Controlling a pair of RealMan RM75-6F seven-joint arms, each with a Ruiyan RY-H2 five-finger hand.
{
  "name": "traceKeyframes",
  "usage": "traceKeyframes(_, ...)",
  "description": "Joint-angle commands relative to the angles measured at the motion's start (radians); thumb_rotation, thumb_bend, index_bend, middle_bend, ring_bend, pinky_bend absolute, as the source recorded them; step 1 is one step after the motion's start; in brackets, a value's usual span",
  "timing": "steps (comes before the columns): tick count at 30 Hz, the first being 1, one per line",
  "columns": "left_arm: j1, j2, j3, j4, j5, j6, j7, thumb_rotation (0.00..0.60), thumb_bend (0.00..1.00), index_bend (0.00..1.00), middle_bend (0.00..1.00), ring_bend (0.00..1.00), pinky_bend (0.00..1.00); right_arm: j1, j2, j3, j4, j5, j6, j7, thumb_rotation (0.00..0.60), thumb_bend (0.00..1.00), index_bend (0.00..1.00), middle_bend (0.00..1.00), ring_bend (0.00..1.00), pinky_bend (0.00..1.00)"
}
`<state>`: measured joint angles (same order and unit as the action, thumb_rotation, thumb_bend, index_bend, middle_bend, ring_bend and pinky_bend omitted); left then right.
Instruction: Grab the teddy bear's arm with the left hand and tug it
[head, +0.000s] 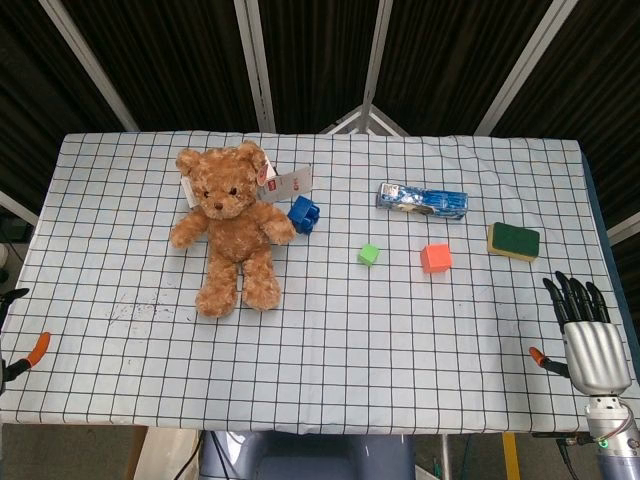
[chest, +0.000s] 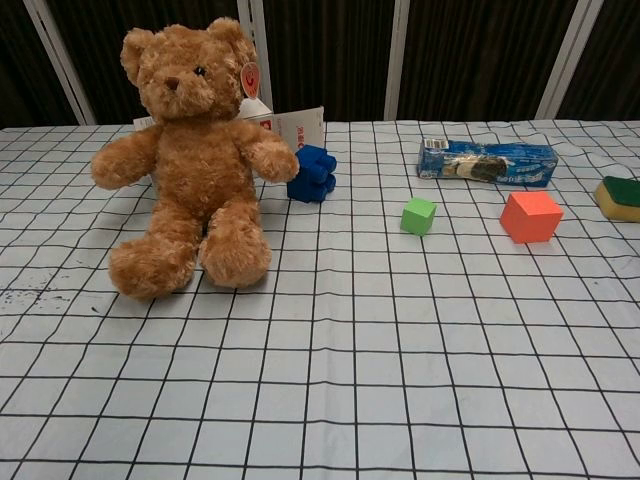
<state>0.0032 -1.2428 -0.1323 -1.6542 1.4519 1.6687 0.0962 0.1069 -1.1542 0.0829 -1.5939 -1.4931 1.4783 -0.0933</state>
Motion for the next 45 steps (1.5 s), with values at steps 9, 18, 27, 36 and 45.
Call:
traceKeyframes(9, 0.006, 0.004, 0.004, -0.006, 0.015, 0.014, -0.006, 0.600, 0.37, 0.24, 0.06, 0.00, 0.00, -0.004, 0.006, -0.002, -0.011, 0.006, 0.000, -0.004, 0.600, 0.10, 0.00, 0.00, 0.00, 0.00)
traceKeyframes(18, -0.002, 0.004, 0.002, -0.005, -0.004, -0.011, -0.012, 0.600, 0.37, 0.24, 0.05, 0.00, 0.00, -0.004, 0.004, -0.001, 0.000, 0.000, 0.003, 0.006, 0.600, 0.10, 0.00, 0.00, 0.00, 0.00)
traceKeyframes(27, -0.027, 0.014, 0.004, -0.007, -0.025, -0.083, -0.069, 0.600, 0.37, 0.24, 0.08, 0.00, 0.00, -0.007, 0.014, -0.003, -0.007, 0.001, 0.002, 0.021, 0.600, 0.10, 0.00, 0.00, 0.00, 0.00)
traceKeyframes(36, -0.163, 0.007, -0.043, 0.040, -0.107, -0.384, -0.481, 0.600, 0.37, 0.25, 0.09, 0.00, 0.00, -0.001, 0.012, -0.005, -0.008, 0.001, -0.009, 0.013, 0.600, 0.10, 0.00, 0.00, 0.00, 0.00)
traceKeyframes(45, -0.280, 0.010, -0.145, 0.046, -0.265, -0.637, -0.767, 0.600, 0.33, 0.25, 0.10, 0.00, 0.00, 0.007, 0.012, -0.002, -0.006, 0.017, -0.032, 0.015, 0.600, 0.10, 0.00, 0.00, 0.00, 0.00)
